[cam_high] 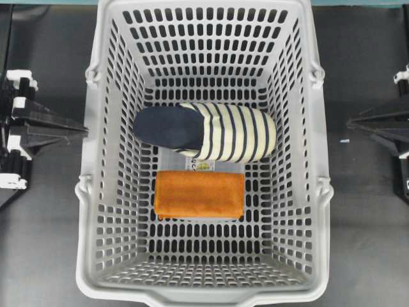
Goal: Pick up the orange cloth from the shopping basket with the left arm.
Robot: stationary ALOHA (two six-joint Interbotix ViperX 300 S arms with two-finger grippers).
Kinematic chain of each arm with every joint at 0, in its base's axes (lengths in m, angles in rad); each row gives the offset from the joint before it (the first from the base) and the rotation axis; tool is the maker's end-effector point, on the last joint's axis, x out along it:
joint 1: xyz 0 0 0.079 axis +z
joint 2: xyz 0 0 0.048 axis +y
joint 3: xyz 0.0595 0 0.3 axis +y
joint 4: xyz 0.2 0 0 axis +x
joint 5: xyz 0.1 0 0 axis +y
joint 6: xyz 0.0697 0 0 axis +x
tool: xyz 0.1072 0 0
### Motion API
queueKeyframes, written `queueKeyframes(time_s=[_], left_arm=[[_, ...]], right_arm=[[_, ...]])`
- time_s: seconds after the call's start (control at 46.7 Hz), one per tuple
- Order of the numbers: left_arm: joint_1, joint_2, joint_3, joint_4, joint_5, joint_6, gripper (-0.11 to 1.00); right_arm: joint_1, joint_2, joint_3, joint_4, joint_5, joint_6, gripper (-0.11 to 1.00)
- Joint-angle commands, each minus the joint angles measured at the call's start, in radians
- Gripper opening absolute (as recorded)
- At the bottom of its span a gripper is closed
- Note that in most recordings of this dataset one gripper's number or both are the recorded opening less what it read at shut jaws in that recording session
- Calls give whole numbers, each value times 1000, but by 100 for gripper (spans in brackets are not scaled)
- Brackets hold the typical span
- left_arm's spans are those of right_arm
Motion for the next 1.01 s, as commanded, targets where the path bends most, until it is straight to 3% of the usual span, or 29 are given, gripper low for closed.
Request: queueKeyframes(time_s=[0.0,0.086,0.364,0.985], left_arm=[[2,8,-58,41,43,-21,6],[0,20,-109,41,130,-46,0],[-20,138,-350,41,472,-77,0],[-80,634,-830,41,939,-69,0]], right_arm=[[0,11,-9,2,-8,5,0],[0,12,-5,3,-5,6,0],[2,9,-3,3,9,5,-1],[-23,-31,2,8,150,6,-1]])
